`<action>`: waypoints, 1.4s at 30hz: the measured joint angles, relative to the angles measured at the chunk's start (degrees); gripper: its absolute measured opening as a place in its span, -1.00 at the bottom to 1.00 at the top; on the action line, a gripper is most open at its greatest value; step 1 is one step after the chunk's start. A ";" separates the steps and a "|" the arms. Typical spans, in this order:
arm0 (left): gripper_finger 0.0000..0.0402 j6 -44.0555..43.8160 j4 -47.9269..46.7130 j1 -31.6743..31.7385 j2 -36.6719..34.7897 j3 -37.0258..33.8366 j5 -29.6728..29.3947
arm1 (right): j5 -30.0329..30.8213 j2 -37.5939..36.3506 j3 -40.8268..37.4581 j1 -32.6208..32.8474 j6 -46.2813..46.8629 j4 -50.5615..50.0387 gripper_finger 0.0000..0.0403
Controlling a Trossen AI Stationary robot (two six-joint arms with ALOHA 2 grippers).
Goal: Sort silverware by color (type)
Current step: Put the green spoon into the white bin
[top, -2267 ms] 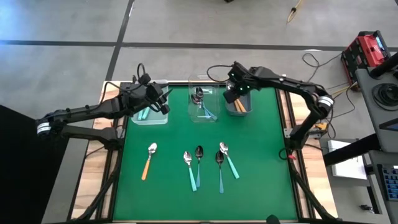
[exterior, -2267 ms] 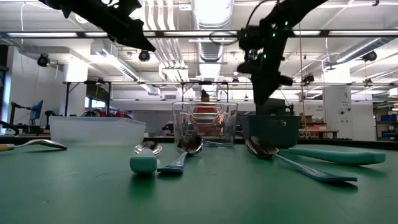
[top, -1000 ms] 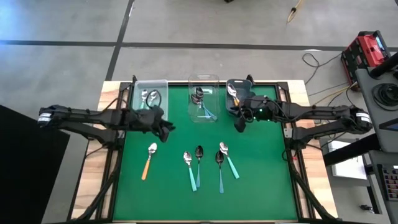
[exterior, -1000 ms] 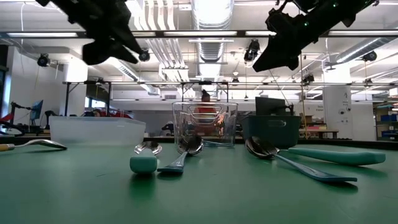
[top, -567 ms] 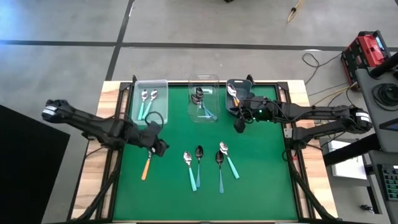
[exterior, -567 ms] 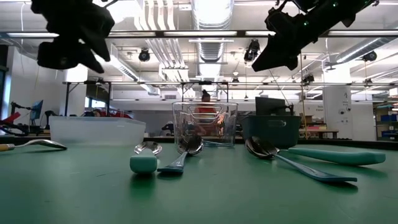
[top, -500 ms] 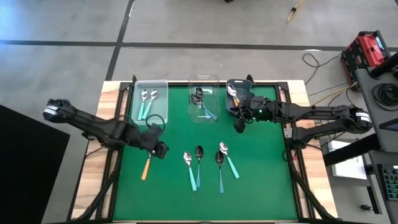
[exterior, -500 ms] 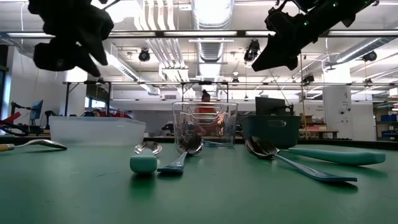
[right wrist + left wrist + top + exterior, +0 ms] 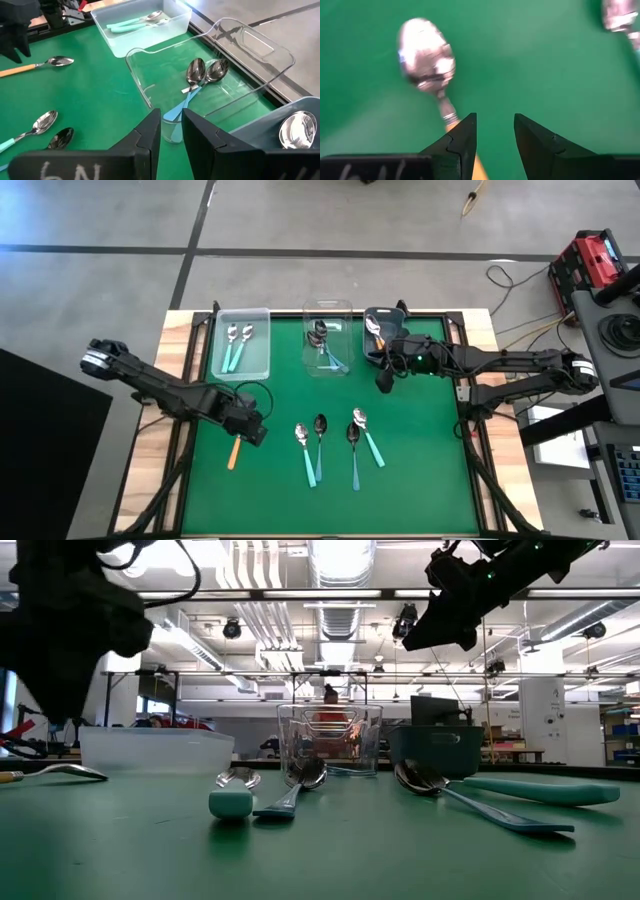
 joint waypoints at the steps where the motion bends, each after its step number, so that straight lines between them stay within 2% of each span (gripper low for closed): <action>1: -0.43 -0.45 -1.26 -0.28 -0.02 0.06 0.36 | 0.02 0.00 0.00 0.00 0.00 0.00 -0.66; 5: -0.43 -2.39 -5.37 -1.46 0.09 0.08 1.67 | 0.02 0.02 0.00 0.00 -0.43 -0.02 -0.66; 16: -0.43 -4.25 -5.51 -2.23 2.80 0.08 2.21 | 0.04 0.02 0.00 0.00 -0.65 0.01 -0.66; 26: -0.43 -4.65 -4.20 -4.76 5.46 0.08 9.16 | 0.03 0.04 0.00 -0.01 -0.48 0.03 -0.66; 31: -0.43 -7.32 1.09 -7.66 5.40 0.08 10.93 | 0.03 0.04 0.00 0.00 -0.49 0.02 -0.66; 38: -0.43 -9.81 17.20 -8.61 7.44 0.10 8.60 | 0.02 0.04 0.00 0.00 -0.45 0.03 -0.66; 42: -0.43 -10.85 22.07 -8.61 9.78 0.10 8.41 | 0.02 0.04 -0.04 0.00 -0.45 0.02 -0.66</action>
